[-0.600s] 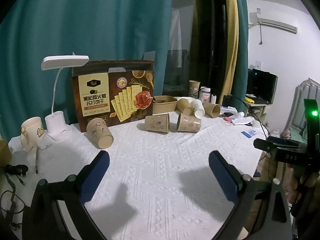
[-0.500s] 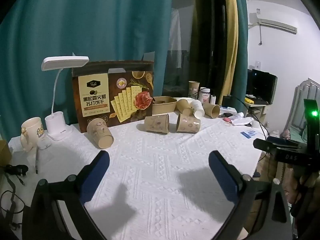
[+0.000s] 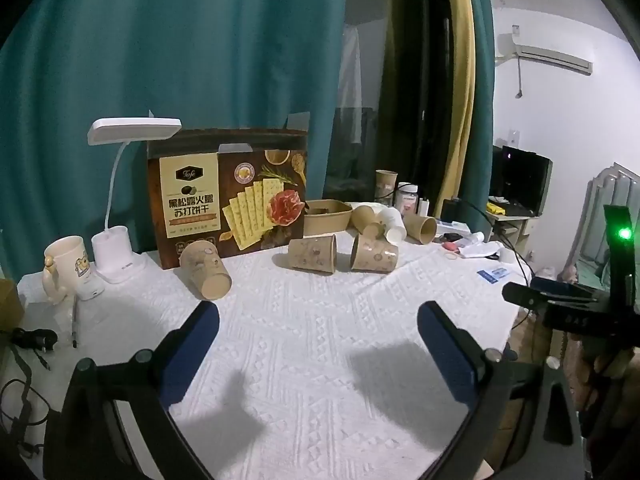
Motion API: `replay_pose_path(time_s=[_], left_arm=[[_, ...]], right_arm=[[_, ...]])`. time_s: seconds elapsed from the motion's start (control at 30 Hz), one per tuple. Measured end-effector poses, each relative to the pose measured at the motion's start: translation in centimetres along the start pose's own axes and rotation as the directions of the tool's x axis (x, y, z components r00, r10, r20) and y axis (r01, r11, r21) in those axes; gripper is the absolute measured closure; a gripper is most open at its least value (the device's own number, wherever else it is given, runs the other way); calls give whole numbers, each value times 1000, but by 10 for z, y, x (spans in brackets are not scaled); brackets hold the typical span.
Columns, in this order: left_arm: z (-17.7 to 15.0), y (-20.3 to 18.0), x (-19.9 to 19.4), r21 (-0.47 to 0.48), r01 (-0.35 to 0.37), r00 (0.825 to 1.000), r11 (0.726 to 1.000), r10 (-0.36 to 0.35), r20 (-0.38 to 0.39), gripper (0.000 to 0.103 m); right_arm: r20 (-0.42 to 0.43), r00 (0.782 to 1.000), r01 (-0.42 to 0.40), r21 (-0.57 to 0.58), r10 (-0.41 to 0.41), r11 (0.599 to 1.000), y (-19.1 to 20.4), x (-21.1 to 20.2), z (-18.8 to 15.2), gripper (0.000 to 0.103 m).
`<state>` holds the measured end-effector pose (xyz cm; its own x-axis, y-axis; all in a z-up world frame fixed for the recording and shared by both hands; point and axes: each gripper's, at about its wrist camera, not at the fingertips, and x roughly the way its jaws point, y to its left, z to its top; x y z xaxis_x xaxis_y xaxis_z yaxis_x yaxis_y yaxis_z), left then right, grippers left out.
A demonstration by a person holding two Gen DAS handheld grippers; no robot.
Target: Flip cup upright
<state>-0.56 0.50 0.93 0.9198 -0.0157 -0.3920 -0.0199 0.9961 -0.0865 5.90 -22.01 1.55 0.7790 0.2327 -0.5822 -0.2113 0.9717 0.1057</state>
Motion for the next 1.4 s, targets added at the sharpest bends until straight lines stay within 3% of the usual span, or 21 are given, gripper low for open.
replay_pose_path(time_s=[0.63, 1.4], left_arm=[[-1, 5, -4, -43, 17, 1000, 999, -16, 15, 4], [-3, 0, -8, -19, 27, 999, 999, -26, 28, 3]], right_arm=[[-5, 1000, 6, -15, -6, 1000, 10, 0, -2, 21], [-7, 1000, 4, -17, -4, 1000, 13, 0, -5, 21]])
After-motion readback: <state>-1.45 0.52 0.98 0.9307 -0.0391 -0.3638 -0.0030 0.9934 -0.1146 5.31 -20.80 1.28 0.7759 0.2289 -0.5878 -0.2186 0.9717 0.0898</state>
